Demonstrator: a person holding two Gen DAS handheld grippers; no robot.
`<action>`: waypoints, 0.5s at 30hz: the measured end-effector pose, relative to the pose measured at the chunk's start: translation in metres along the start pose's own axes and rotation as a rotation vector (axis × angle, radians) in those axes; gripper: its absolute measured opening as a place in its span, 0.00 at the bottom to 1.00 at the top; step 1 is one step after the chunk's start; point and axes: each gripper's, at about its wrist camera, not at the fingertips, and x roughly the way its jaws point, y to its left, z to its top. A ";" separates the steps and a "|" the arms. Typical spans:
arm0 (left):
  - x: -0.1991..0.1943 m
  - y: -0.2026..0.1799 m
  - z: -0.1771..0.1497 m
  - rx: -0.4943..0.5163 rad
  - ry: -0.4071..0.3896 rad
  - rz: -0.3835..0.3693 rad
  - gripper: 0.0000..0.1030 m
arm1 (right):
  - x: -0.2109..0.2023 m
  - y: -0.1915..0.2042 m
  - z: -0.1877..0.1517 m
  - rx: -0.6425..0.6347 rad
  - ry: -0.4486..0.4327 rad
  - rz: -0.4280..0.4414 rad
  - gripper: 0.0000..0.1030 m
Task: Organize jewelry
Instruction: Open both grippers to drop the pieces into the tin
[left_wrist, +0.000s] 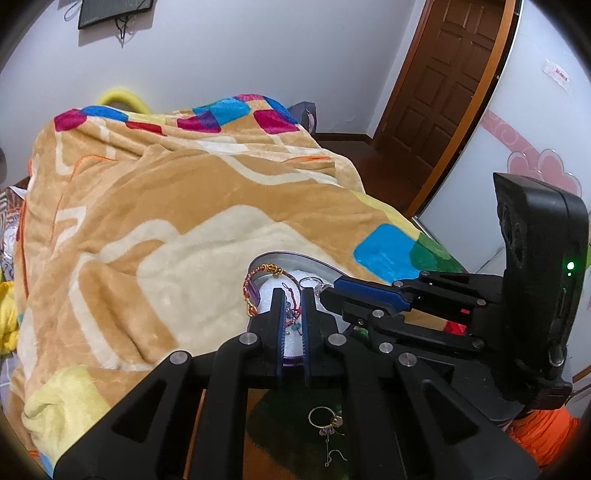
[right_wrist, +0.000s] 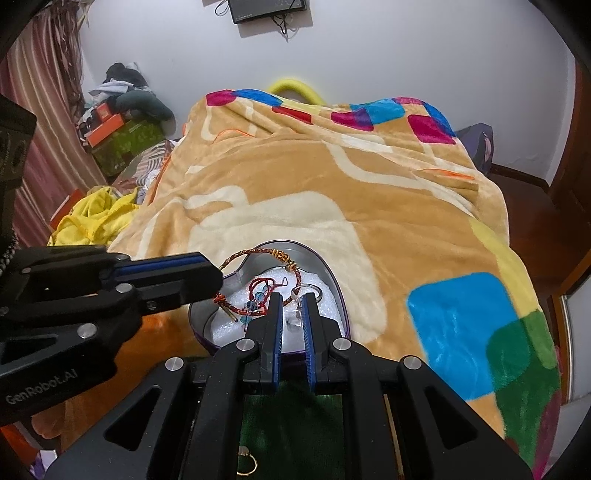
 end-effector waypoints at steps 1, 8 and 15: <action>-0.003 0.000 0.000 0.000 -0.003 0.002 0.05 | -0.001 0.001 0.000 -0.003 0.000 -0.003 0.10; -0.025 -0.002 0.000 -0.011 -0.028 0.006 0.07 | -0.017 0.011 -0.001 -0.033 -0.019 -0.034 0.14; -0.048 -0.005 -0.004 -0.010 -0.056 0.032 0.12 | -0.042 0.016 -0.002 -0.029 -0.071 -0.057 0.28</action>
